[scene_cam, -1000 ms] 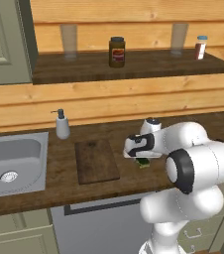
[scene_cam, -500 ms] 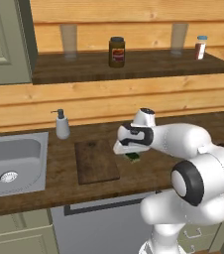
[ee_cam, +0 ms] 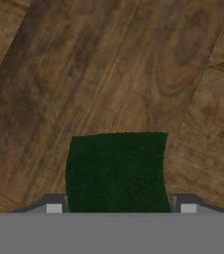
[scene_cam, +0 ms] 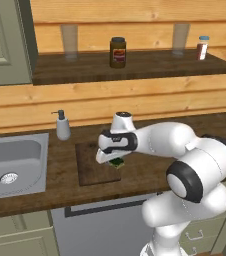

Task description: Pick up the sponge from the counter and clean the cutting board by briefly scrubbing or pressing down on the cutting board. Once finished, release the sponge.

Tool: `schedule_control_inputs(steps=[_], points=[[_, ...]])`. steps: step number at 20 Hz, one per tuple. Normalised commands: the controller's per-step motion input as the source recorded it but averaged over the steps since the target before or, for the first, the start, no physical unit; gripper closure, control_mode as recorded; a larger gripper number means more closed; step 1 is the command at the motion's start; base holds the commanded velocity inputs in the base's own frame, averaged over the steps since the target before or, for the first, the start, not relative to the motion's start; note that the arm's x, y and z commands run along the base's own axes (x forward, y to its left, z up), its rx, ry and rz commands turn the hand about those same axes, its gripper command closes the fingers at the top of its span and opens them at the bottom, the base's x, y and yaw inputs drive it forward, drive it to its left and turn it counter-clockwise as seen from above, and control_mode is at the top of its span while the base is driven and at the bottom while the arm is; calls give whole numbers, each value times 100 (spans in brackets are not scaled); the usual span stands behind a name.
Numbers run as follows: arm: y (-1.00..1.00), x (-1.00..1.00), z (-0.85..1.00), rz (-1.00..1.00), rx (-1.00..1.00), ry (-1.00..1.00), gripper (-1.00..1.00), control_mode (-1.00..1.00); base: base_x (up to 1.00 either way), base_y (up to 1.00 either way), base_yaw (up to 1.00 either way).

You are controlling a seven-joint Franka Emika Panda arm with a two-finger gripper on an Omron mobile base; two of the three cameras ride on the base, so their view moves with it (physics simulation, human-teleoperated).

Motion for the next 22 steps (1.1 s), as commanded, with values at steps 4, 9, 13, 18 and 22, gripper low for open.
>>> schedule_control_inputs(steps=[4, 9, 13, 18, 22], points=[[0, -3, -21, 9, 2, 0, 100, -100, 0, 0, 0], [0, 0, -33, 8, 0, 0, 100, -100, 0, 0, 0], [9, 0, -19, 2, 2, 0, 100, -100, 0, 0, 0], [19, 0, -12, 0, 2, -4, 100, -100, 0, 0, 0], [9, 0, -18, 0, 3, -2, 100, -100, 0, 0, 0]])
